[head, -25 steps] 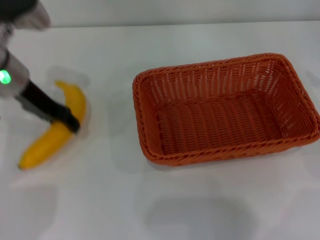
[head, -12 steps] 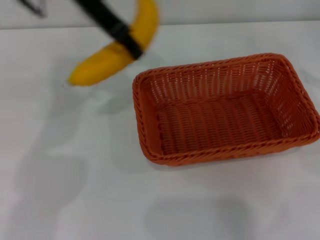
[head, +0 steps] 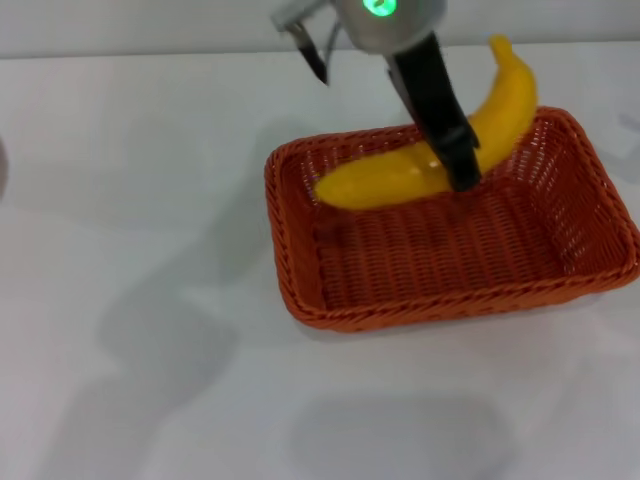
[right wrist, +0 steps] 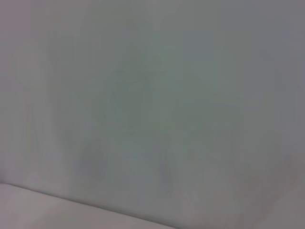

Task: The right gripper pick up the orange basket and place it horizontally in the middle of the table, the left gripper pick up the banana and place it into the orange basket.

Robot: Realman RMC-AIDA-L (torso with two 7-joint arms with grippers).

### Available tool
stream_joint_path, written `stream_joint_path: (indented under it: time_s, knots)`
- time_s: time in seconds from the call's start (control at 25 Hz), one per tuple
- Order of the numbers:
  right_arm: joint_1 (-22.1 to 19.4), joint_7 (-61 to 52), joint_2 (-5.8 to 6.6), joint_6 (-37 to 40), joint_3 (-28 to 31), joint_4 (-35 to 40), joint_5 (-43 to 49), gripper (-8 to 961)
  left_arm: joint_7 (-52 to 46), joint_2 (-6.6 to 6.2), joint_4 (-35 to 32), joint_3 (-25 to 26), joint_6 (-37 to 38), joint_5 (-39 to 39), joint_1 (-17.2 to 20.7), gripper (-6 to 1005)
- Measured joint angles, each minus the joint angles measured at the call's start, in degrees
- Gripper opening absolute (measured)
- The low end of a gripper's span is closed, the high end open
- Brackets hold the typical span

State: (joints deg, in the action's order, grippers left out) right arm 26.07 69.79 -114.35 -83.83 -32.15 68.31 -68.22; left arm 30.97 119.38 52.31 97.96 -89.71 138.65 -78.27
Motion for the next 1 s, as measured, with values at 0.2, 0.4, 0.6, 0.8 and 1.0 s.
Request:
stream_joint_path:
  time_s: [0.2, 0.4, 0.6, 0.8, 1.0]
  knots:
    - [-0.8, 0.7, -0.29, -0.1, 1.1, 0.4, -0.1, 831, -1.1, 0.2, -0.4, -3.9, 4.1, -2.9, 2.0, 493]
    - [-1.6, 1.7, -0.25, 0.3, 2.5, 0.2, -0.7, 831, -0.7, 0.17, -0.9, -4.7, 4.7, -4.1, 4.3, 502]
    - [-2.4, 2.6, -0.33, 0.9, 2.6, 0.1, -0.8, 831, -0.6, 0.13, -0.5, -4.7, 4.8, -4.6, 6.2, 549]
    - [-2.8, 2.8, -0.41, 1.0, 2.6, 0.1, -0.8, 831, 0.0, -0.07, 0.8, -4.3, 4.9, -5.2, 6.9, 666]
    - [-3.5, 3.0, -0.43, 1.2, 4.2, 0.1, -0.8, 830, 0.1, -0.26, 9.6, -3.9, 4.9, -4.8, 10.9, 854]
